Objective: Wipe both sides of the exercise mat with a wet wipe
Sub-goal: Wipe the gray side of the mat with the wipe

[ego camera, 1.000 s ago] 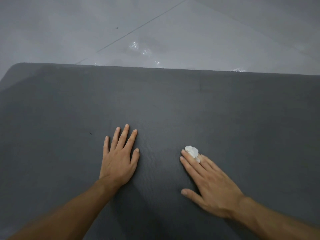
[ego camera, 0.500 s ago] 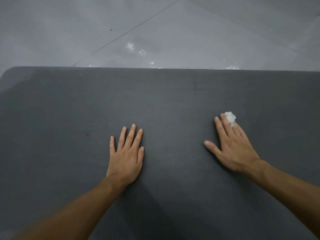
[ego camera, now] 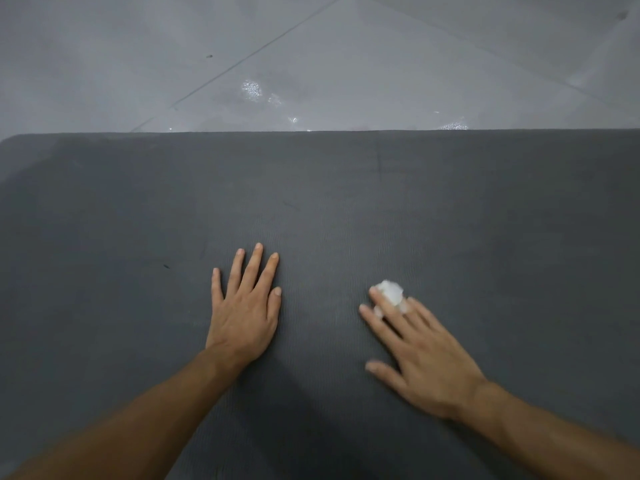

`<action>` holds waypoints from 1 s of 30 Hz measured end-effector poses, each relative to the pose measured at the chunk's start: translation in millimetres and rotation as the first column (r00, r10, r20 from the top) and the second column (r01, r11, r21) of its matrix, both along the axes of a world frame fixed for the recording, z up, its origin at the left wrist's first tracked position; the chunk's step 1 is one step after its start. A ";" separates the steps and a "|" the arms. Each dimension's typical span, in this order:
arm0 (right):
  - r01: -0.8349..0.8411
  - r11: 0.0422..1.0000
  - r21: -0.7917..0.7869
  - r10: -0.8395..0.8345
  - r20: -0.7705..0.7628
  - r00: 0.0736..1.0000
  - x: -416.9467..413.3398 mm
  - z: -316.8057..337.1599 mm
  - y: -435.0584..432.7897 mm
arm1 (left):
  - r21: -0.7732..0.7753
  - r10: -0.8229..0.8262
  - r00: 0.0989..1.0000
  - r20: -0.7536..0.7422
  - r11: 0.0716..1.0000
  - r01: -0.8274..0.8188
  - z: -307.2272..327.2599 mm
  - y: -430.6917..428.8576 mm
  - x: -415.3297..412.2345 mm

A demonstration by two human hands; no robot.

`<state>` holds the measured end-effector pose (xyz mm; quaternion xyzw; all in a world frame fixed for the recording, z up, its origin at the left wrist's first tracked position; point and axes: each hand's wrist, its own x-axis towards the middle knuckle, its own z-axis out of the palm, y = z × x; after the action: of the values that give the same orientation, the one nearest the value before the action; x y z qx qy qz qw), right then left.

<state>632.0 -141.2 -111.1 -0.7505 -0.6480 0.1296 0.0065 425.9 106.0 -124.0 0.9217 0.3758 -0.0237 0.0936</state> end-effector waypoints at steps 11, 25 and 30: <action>0.336 0.936 -0.107 -0.330 0.071 0.941 75.3 2.1 23.2 | 0.003 -0.006 1.000 -0.002 1.000 0.006 -1.4 -2.0 1.5; -0.088 0.996 -0.015 0.088 0.018 0.996 -11.7 4.7 -14.8 | 0.018 -0.046 0.999 0.011 0.999 0.046 0.4 -12.4 14.9; 0.158 0.988 0.002 -0.157 0.049 0.986 34.8 -1.7 1.8 | -0.006 -0.043 0.999 0.004 0.999 0.043 2.7 -12.1 15.2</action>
<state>666.8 -139.3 -112.8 -0.8023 -0.5865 0.1109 -0.0002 441.0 93.9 -121.2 0.9292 0.3558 -0.0248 0.0965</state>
